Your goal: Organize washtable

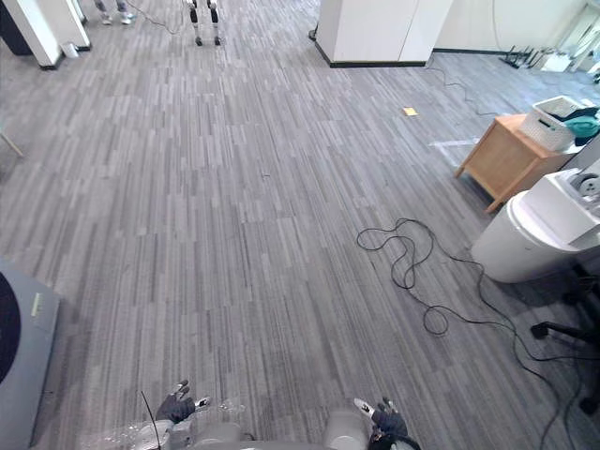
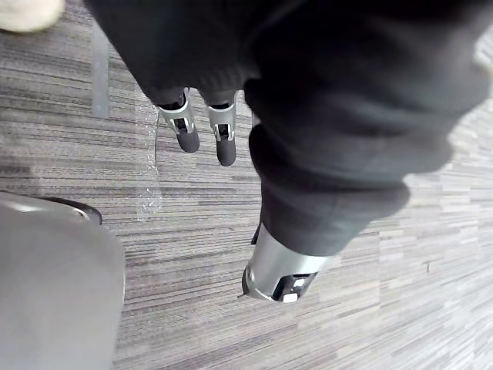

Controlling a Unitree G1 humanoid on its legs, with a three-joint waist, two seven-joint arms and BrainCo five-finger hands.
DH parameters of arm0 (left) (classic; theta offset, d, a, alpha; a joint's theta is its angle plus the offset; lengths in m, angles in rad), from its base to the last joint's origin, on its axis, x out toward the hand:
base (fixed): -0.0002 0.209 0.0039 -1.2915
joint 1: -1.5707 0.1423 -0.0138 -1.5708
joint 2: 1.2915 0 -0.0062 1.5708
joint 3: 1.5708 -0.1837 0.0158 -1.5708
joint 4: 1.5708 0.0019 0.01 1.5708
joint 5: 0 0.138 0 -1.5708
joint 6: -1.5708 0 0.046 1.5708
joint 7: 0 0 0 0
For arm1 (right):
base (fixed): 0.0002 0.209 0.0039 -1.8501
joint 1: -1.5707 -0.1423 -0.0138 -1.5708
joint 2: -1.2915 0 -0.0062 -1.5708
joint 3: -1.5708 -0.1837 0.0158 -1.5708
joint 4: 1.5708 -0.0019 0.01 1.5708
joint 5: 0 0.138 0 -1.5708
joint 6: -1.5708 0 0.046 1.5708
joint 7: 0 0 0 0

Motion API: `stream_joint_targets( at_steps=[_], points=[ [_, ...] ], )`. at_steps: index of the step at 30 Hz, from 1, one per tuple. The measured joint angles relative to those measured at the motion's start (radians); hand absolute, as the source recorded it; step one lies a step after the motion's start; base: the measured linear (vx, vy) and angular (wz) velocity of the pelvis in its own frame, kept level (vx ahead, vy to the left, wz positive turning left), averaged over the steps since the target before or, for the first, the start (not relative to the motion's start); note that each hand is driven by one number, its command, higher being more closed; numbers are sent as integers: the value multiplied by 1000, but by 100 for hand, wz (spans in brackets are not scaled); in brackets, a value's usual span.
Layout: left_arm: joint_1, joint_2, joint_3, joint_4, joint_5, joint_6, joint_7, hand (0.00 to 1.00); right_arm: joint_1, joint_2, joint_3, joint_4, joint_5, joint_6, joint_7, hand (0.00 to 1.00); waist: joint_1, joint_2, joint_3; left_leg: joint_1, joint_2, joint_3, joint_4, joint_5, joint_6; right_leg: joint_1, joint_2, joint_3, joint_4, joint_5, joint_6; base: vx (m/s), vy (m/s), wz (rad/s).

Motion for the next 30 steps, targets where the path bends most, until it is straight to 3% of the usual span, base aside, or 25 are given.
stream_joint_targets(
  at_steps=[1,3,4,5,7,9,10,11,12,13,14,15,16,17,18,20,22,25,26,27,29,30],
  points=[
    [-1,13,-17,2,11,3,-1,0,1,4,-1,0,0,0,-1,0,2,-7,3,15,11,-3,-17,-3,-4,-30,19,-14,-14,-32,-9,203,90,-8],
    [-22,11,-38,14,37,6,-2,0,-1,6,-24,-1,2,-4,-1,0,-7,-9,7,39,11,-13,-66,0,-24,-98,43,-27,-187,-45,-10,392,64,-1],
    [-46,-6,-57,23,49,15,-1,0,-4,-5,-46,1,1,0,-1,0,-10,8,18,63,13,-19,-106,-5,-32,-119,53,-35,-394,-15,-24,473,20,7],
    [-54,-15,-62,25,54,16,-1,0,-4,-15,-48,7,0,1,-1,0,-12,17,25,80,16,-23,-123,-12,-39,-119,54,-45,-480,14,-28,440,-1,12],
    [-55,-48,-64,26,68,16,-2,0,1,-32,-54,39,0,10,-4,0,-31,45,41,199,31,-41,-231,-18,-49,-119,58,-82,-737,130,-33,533,-71,38],
    [-43,-56,-64,42,83,16,-2,0,23,-31,-58,41,3,21,-3,0,-65,61,43,262,66,-54,-260,-36,-86,-127,73,-92,-729,146,-60,679,-172,71],
    [-36,-60,-61,54,98,17,-2,0,37,-26,-85,41,2,27,-2,0,-69,65,26,259,97,-57,-202,-59,-127,-145,102,-75,-679,276,-109,769,-213,57],
    [-33,-59,-57,57,103,17,-2,0,45,-27,-93,41,2,27,-2,0,-66,71,12,238,119,-59,-149,-65,-138,-153,115,-73,-649,338,-125,934,-277,17],
    [-39,-75,-44,60,104,18,-1,0,31,-47,-97,41,-8,25,-2,0,-59,119,8,161,166,-56,10,-27,-176,-168,164,-108,-581,283,-140,777,-256,-4],
    [-44,-91,-18,60,102,26,-2,0,16,-60,-95,36,-19,22,-3,0,-57,120,9,70,175,-20,204,131,-115,-150,174,-119,-544,224,-163,619,-231,-12],
    [-47,-96,-8,55,99,29,-3,0,11,-62,-83,31,-23,22,-5,0,-57,125,10,44,187,4,282,250,-77,-115,188,-124,-550,207,-181,853,-308,-19],
    [-33,-96,-11,55,99,34,-3,0,15,-71,-47,25,-39,23,-3,0,-51,133,10,20,216,33,414,492,-66,-3,208,-115,-605,182,-206,1015,-332,-42],
    [-33,-94,-32,33,110,36,-2,0,10,-82,-21,22,-49,22,-3,0,-44,144,10,-32,242,51,583,389,-58,99,237,-91,-652,174,-216,987,-301,-48],
    [-36,-93,-39,19,122,35,-2,0,5,-82,-7,21,-51,22,-3,0,-37,144,10,-62,240,58,646,325,-60,141,245,-74,-665,167,-228,709,-178,-54],
    [-45,-94,-57,-4,143,31,-4,0,-2,-80,7,20,-58,20,-2,0,-23,130,14,-118,221,66,716,251,-60,220,245,-49,-685,154,-247,520,-109,-38],
    [-50,-96,-78,-44,144,19,-15,0,-4,-79,15,20,-67,21,-2,0,-12,123,16,-227,197,65,733,175,-67,315,239,-21,-707,141,-264,601,-59,-26],
    [-59,-85,-109,-85,133,15,-25,0,-20,-79,32,25,-80,28,-1,0,-6,106,25,-335,140,67,626,140,-88,390,205,2,-715,92,-268,564,36,-21],
    [-72,-87,-133,-96,103,13,-25,0,-48,-76,41,25,-102,28,2,0,7,113,26,-439,68,93,177,165,-136,485,149,34,-732,-40,-250,535,162,-55],
    [-66,-91,-148,-93,103,13,-26,0,-45,-84,48,26,-134,27,3,0,31,143,15,-435,72,86,-52,225,-178,531,149,58,-769,-88,-234,691,337,-92],
    [-67,-94,-149,-88,103,14,-28,0,-47,-73,59,40,-160,31,5,0,55,154,11,-428,80,98,-50,390,-120,584,142,103,-799,-118,-222,700,354,-79],
    [-80,-91,-148,-85,102,14,-28,0,-57,-67,77,49,-203,29,22,0,47,144,7,-455,71,100,25,355,-72,577,137,135,-772,-73,-238,588,323,-12],
    [-84,-84,-145,-77,101,14,-29,0,-56,-64,77,60,-218,29,23,0,48,134,5,-454,63,104,52,349,-36,566,125,152,-731,-53,-215,565,331,16]
  ],
)
